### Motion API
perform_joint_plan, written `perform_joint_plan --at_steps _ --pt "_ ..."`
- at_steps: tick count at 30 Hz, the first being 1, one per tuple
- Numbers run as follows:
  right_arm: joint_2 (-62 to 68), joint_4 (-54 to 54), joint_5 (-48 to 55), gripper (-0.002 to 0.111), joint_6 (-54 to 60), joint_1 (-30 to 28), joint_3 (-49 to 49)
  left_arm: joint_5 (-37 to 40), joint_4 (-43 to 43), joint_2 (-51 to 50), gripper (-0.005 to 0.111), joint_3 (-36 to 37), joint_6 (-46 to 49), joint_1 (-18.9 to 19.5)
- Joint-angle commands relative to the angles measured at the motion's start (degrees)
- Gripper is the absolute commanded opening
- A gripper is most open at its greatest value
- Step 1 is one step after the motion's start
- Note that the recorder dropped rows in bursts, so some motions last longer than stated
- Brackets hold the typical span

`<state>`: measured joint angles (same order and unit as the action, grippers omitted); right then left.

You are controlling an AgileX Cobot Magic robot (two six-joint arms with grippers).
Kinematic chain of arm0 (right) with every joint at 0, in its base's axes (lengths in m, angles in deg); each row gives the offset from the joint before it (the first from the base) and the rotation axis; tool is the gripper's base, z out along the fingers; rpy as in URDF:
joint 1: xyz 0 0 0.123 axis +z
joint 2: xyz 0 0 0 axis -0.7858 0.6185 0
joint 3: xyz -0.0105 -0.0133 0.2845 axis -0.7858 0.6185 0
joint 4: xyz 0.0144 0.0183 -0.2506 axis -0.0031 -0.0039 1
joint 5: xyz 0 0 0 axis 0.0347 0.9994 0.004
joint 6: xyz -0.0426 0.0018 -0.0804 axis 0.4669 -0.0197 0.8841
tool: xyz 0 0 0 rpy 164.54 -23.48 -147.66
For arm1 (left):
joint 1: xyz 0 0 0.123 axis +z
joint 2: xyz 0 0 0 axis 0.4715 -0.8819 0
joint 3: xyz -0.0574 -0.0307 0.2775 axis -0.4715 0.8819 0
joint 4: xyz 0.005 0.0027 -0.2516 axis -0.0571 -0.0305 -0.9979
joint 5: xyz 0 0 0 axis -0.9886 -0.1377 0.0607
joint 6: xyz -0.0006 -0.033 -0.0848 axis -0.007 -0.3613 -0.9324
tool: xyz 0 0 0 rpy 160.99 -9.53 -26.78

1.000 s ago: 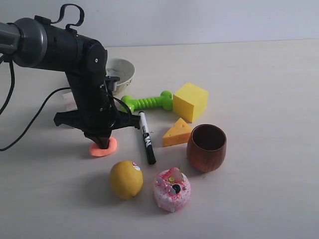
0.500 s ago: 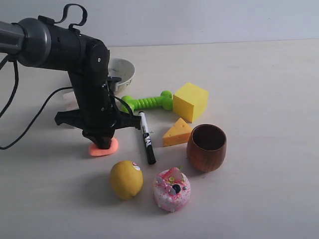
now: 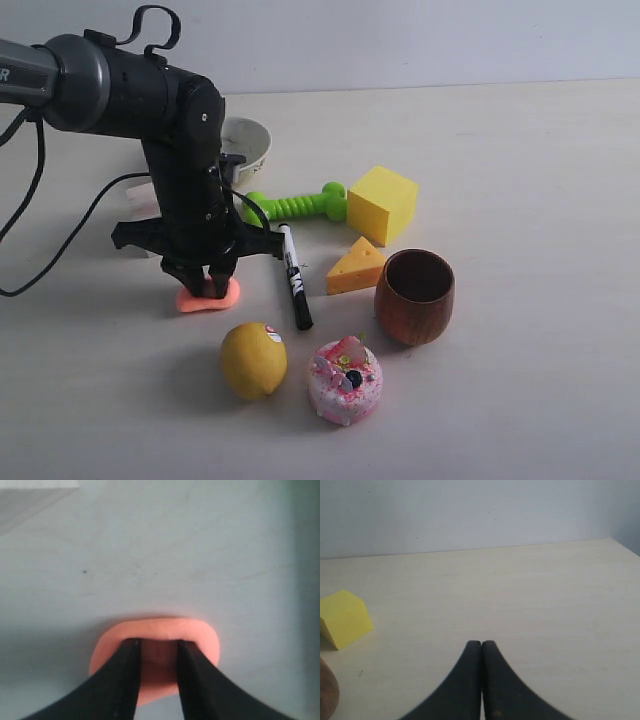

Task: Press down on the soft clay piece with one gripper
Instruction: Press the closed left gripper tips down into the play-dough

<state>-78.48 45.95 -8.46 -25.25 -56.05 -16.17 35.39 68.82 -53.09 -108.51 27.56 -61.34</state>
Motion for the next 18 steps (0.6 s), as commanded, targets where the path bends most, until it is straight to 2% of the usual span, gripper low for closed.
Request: perform_joint_plan --at_steps 1,10,12,14,16,17,18 --pt "-0.33 0.27 -0.4 0.0 0.14 0.12 0.27 -1.08 2.12 -0.72 0.049 0.54 0.09 -0.1" --pt "-0.33 0.27 -0.4 0.0 0.14 0.12 0.27 -1.08 2.25 0.85 0.05 0.54 -0.07 -0.1" --pt "-0.33 0.27 -0.4 0.0 0.14 0.12 0.27 -1.08 2.58 1.4 0.047 0.54 -0.07 -0.1" --pt "-0.33 0.27 -0.4 0.0 0.14 0.12 0.27 -1.08 2.69 1.53 0.034 0.54 -0.07 -0.1" --pt "-0.33 0.27 -0.4 0.0 0.14 0.12 0.27 -0.96 2.69 1.53 0.015 0.54 -0.07 -0.1" --pt "-0.33 0.27 -0.4 0.0 0.14 0.12 0.27 -0.21 2.74 1.53 0.001 0.54 -0.07 -0.1" --pt "-0.33 0.27 -0.4 0.0 0.14 0.12 0.27 0.04 2.74 1.53 0.0 0.54 0.21 -0.1"
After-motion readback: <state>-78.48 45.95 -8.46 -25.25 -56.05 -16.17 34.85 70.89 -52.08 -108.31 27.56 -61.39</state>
